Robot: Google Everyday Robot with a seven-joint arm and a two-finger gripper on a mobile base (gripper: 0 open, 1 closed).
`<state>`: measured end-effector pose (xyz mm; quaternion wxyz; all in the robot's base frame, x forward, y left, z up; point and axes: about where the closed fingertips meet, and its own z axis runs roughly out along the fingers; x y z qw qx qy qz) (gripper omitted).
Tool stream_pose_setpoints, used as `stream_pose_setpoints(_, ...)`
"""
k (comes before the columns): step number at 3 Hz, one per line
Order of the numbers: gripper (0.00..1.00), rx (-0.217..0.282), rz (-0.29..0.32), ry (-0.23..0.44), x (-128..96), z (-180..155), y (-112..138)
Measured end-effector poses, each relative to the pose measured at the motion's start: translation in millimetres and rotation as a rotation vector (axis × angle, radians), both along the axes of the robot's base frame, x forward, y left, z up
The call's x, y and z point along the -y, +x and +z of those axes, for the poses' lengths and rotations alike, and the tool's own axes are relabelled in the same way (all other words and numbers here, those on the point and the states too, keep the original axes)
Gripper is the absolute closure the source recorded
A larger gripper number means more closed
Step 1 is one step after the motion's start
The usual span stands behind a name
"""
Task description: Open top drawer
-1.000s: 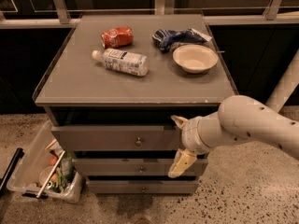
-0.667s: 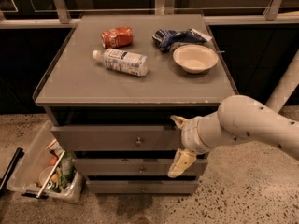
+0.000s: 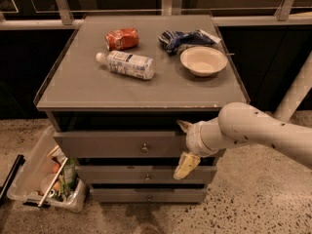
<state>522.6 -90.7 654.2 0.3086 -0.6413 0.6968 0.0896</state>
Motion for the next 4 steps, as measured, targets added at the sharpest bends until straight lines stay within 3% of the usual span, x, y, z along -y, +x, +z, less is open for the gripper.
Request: stream_pose_setpoints(4,0.89,-0.005,0.001,0.002,1.3,3.0,-2.5)
